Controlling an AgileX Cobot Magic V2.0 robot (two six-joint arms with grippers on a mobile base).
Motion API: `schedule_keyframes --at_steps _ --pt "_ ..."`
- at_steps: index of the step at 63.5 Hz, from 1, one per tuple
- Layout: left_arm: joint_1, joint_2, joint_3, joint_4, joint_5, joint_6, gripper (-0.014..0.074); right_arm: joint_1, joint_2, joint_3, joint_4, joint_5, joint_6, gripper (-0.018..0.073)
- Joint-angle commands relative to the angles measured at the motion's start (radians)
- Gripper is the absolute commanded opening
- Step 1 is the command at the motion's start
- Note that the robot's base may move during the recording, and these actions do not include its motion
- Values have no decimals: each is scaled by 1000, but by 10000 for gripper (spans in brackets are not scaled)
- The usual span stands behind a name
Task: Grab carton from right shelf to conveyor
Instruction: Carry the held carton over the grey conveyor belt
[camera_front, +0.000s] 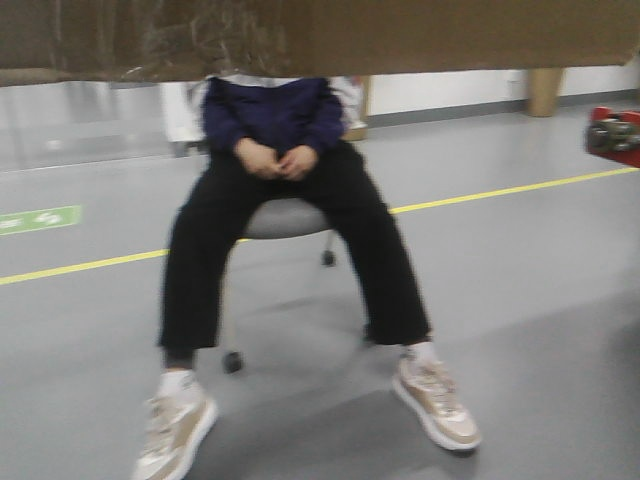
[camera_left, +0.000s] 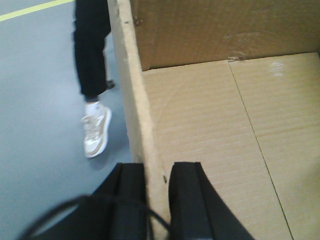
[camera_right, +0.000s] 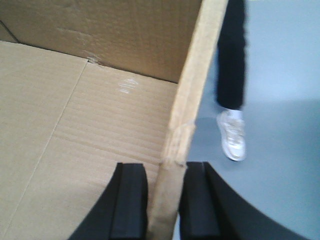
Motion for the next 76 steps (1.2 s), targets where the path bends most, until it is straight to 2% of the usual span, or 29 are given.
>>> schedule_keyframes --at_steps 1,21,30,62,76 --pt "-9 -12 -14 -51 -22 4 -17 -2 -11 -7 -15 -71 -14 -69" --pt "-9 -12 -14 -38 -22 4 -17 -2 -11 -7 -15 -73 -14 -69" --pt "-9 -12 -14 -9 -22 4 -17 -2 -11 -7 -14 -72 -14 -69" --pt "-9 -12 -14 275 -22 4 -17 -2 -11 -7 -14 -72 -14 -69" --pt "-9 -12 -14 371 -22 4 -17 -2 -11 -7 -14 -72 -14 -69"
